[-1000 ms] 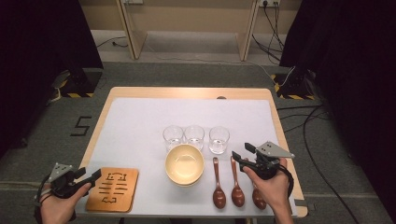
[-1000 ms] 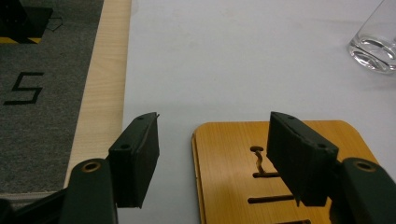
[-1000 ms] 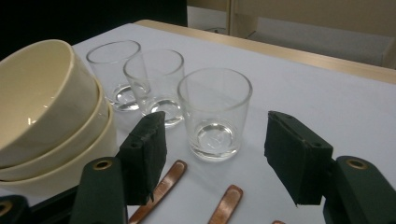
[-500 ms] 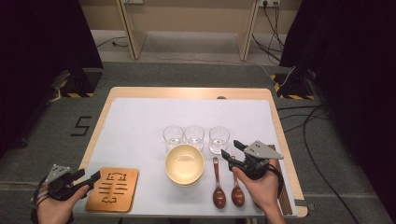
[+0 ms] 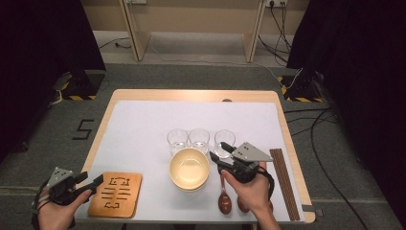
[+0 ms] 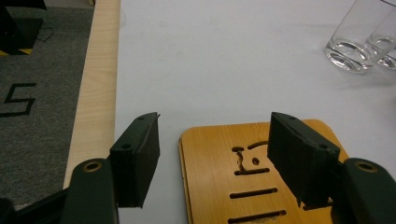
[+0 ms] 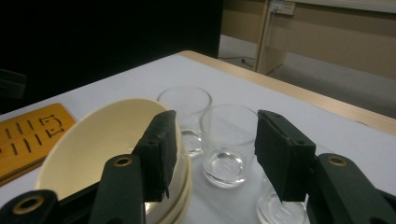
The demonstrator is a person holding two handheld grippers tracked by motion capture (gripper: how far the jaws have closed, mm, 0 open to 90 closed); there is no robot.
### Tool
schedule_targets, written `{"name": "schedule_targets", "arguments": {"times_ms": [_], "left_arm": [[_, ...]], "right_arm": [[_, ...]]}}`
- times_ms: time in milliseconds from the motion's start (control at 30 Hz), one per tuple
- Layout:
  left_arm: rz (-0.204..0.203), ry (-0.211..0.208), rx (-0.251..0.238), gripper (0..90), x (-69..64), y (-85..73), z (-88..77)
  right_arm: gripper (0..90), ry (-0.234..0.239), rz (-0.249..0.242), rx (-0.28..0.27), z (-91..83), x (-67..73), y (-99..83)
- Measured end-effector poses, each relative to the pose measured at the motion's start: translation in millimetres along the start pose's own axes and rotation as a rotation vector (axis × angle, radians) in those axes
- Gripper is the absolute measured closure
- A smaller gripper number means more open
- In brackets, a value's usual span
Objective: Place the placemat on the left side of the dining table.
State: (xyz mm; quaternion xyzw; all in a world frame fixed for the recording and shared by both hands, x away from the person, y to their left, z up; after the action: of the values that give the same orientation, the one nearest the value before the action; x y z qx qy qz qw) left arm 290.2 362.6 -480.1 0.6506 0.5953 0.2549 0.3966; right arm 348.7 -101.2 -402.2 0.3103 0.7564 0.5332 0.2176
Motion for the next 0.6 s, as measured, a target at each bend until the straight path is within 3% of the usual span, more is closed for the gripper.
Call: {"name": "schedule_targets", "arguments": {"times_ms": [600], "left_arm": [[-0.002, -0.025, 0.011, 34.6, -4.1, -0.9, 2.7]], "right_arm": [[49.4, 0.163, -0.065, 0.027, 44.7, 58.5, 21.4]]}}
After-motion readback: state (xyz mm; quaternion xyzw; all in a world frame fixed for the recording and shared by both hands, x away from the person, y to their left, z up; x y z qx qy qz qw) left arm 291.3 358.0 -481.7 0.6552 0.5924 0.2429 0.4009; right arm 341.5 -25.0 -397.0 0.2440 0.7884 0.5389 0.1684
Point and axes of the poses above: each handheld gripper's, and its own axes: z roughly forward along the jaws, y roughly out of its top, x roughly to its left, the point moved 3 cm from there along z, roughly forward along the jaws, and after that the axes turned 2 degrees about y, right-handed, at the moved point
